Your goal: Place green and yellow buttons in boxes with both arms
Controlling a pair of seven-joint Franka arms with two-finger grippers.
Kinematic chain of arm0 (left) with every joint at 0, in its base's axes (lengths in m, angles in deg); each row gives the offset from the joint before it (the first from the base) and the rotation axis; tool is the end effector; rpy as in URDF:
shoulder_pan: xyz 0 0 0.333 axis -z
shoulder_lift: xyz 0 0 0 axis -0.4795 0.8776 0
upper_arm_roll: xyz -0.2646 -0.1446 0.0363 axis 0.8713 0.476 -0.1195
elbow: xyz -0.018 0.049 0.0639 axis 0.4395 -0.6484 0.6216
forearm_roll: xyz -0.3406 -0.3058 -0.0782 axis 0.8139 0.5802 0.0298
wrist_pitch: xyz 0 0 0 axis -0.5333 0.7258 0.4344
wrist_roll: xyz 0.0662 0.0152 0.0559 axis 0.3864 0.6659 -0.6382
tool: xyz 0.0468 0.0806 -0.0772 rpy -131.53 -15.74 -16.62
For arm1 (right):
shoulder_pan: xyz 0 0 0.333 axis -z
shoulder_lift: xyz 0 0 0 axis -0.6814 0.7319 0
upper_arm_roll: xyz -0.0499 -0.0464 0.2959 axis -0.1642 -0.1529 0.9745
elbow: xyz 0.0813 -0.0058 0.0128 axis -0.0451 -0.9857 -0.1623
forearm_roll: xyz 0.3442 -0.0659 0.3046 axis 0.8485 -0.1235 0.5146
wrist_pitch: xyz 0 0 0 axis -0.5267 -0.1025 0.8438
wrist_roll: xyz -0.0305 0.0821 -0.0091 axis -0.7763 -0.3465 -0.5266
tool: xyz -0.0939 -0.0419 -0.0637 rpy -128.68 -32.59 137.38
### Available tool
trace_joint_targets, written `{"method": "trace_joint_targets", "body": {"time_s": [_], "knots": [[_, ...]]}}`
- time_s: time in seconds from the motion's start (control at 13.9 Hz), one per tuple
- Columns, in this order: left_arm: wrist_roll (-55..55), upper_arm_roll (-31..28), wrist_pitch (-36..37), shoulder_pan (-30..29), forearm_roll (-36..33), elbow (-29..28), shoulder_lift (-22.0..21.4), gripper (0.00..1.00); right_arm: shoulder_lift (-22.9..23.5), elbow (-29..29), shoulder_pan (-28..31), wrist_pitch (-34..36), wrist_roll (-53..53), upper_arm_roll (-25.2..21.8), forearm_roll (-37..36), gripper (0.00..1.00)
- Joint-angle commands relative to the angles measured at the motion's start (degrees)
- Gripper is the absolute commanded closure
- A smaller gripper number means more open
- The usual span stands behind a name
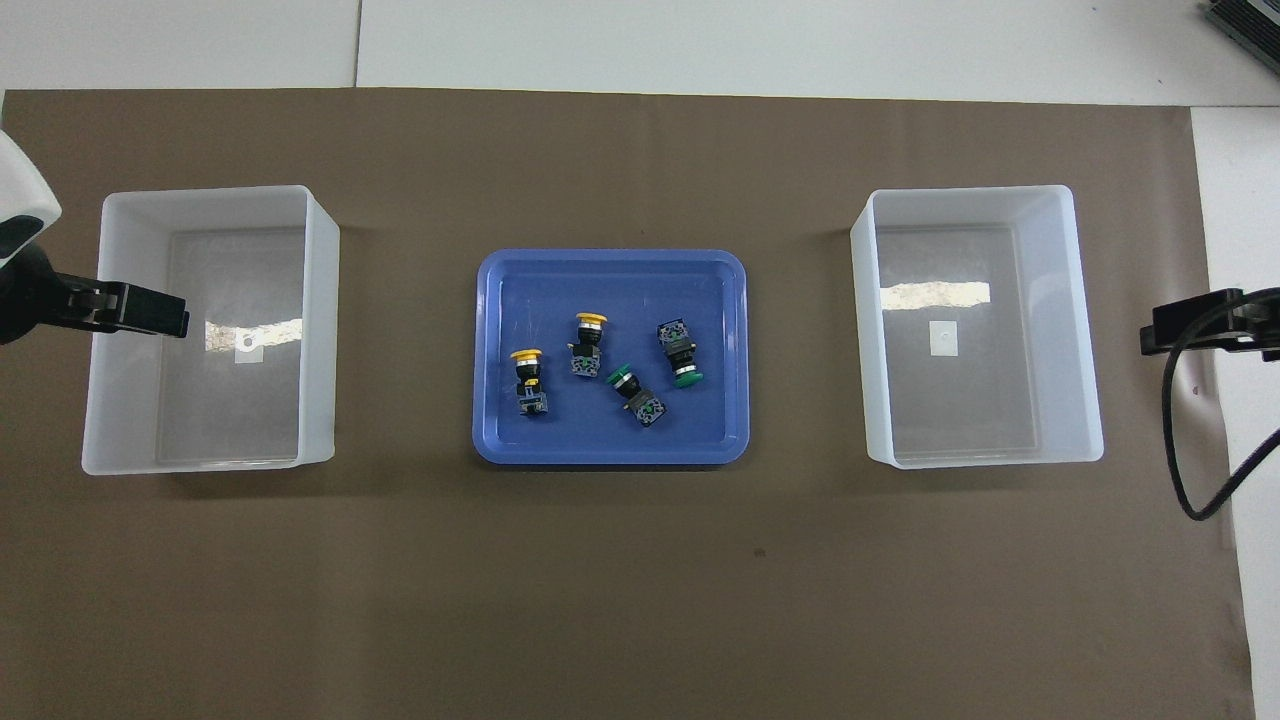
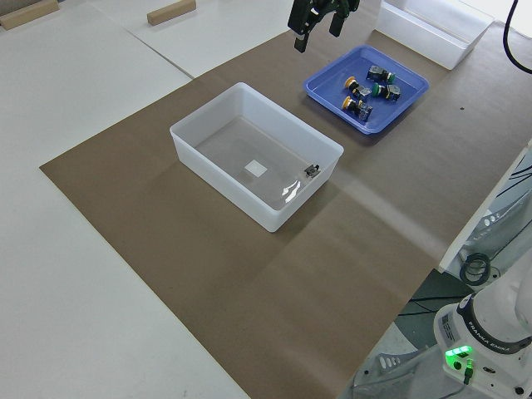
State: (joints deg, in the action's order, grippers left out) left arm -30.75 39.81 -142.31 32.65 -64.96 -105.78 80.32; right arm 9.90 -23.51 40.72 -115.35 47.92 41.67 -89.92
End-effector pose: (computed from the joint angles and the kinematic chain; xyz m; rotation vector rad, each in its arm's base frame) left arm 0.6196 -0.0535 0.5910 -3.1164 0.2552 -0.0900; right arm 0.6070 -0.0280 0.6173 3.1333 -0.1114 -0.0062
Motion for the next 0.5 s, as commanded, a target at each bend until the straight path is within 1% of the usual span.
{"method": "trace_joint_targets", "body": {"time_s": [0.0, 0.22, 0.43], "knots": [[0.2, -0.1, 5.3, 0.0, -0.1, 5.2, 2.2, 0.00, -0.9, -0.8, 0.7, 0.2, 0.8, 0.7, 0.1, 0.00], [-0.1, 0.0, 5.6, -0.1, 0.0, 3.9, 1.3, 0.00, -1.0, -0.9, 0.5, 0.6, 2.4, 0.8, 0.2, 0.00], [-0.2, -0.1, 5.5, -0.5, 0.8, 4.7, 2.2, 0.00, -1.5, -1.9, 0.6, 0.3, 2.2, 0.8, 0.2, 0.00]]}}
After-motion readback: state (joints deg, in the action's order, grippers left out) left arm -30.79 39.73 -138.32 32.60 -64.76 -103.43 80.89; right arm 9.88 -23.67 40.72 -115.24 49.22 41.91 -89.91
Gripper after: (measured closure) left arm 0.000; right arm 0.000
